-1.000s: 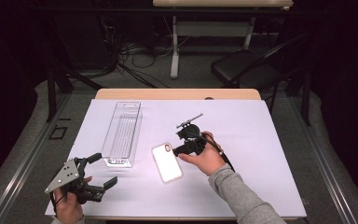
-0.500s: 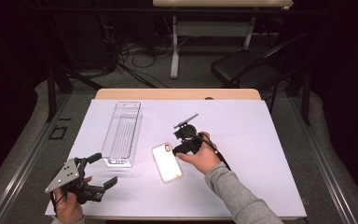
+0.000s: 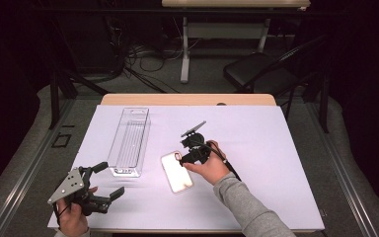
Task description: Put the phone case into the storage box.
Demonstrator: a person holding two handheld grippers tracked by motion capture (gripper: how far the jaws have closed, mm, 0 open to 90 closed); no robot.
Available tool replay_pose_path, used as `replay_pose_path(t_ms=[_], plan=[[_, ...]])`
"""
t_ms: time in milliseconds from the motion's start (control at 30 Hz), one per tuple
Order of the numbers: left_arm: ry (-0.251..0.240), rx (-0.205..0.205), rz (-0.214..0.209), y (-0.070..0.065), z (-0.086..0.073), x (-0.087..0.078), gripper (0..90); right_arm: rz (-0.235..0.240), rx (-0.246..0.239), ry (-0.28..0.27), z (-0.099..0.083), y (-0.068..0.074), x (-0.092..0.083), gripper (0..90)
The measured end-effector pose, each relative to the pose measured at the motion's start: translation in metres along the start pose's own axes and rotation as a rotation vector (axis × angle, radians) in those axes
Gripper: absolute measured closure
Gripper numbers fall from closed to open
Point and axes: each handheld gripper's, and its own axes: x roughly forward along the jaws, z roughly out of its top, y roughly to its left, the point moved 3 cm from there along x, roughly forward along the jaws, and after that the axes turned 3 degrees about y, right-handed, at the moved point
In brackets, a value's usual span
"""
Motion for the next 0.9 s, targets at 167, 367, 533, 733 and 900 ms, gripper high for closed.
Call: replay_pose_path(t_ms=[167,367,533,733,900], plan=[[0.000,-0.001,-0.002,0.000,0.000,0.000,0.4,-0.008,0.003,0.015,0.000,0.000,0.004,49.3],[0.003,0.000,-0.004,0.000,0.000,0.000,0.4,-0.012,0.007,0.044,-0.002,0.000,0.011,52.5],[0.004,-0.001,-0.004,0.000,0.000,0.000,0.4,-0.014,0.028,0.066,-0.004,-0.001,0.017,56.1],[0.006,-0.001,-0.004,0.000,0.000,0.000,0.4,-0.023,0.037,0.087,-0.006,0.000,0.021,60.4],[0.005,-0.001,-0.004,0.000,0.000,0.000,0.3,-0.022,0.037,0.076,-0.007,0.001,0.028,63.2]])
